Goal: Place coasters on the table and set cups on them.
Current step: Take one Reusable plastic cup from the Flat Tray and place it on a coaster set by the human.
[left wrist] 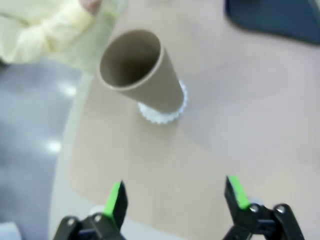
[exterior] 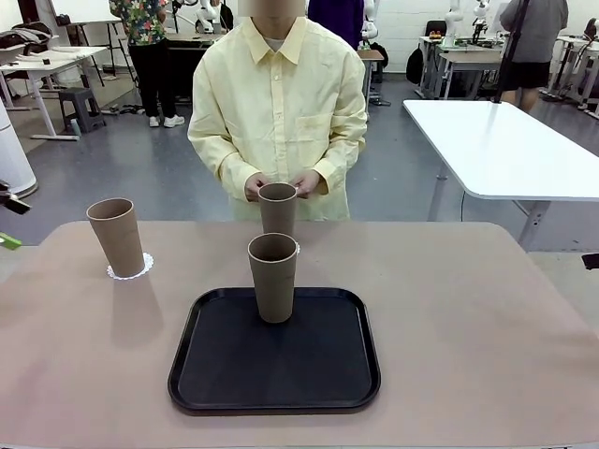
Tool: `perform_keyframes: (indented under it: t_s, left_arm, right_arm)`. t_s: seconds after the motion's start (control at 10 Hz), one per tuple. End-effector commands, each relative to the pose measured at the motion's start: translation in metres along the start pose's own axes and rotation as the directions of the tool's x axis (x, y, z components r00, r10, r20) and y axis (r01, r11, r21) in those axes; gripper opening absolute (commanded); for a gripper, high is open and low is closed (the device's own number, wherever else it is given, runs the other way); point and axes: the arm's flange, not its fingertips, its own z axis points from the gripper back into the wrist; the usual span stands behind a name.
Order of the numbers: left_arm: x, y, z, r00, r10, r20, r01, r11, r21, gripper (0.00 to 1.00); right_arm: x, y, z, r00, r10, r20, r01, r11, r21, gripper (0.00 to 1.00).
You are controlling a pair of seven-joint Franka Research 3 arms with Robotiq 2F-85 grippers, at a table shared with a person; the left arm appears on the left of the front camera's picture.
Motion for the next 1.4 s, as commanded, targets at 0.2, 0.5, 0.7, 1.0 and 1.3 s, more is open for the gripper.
perform_keyframes:
  t_s: [0.2, 0.5, 0.7, 1.0, 1.3]
  left_arm:
    - [0.050, -0.051, 0.028, 0.992, 0.071, -0.102, -0.078, 0.995, -0.065, 1.00]
    - [0.067, -0.067, 0.034, 0.986, 0.062, -0.157, -0.074, 0.994, -0.075, 1.00]
    - [0.073, -0.068, 0.029, 0.981, 0.019, -0.192, -0.026, 0.999, -0.033, 1.00]
    - [0.071, -0.063, 0.033, 0.987, 0.046, -0.152, -0.057, 0.996, -0.073, 1.00]
    - [0.071, -0.063, 0.033, 0.987, 0.046, -0.152, -0.057, 0.996, -0.073, 1.00]
  right_arm:
    - [0.000, 0.000, 0.000, 1.000, 0.000, 0.001, 0.000, 1.000, 0.000, 1.00]
    - [0.000, 0.000, 0.000, 1.000, 0.000, 0.001, 0.000, 1.000, 0.000, 1.00]
    - [0.000, 0.000, 0.000, 1.000, 0.000, 0.001, 0.000, 1.000, 0.000, 1.00]
    - [0.000, 0.000, 0.000, 1.000, 0.000, 0.001, 0.000, 1.000, 0.000, 1.00]
    - [0.000, 0.000, 0.000, 1.000, 0.000, 0.001, 0.000, 1.000, 0.000, 1.00]
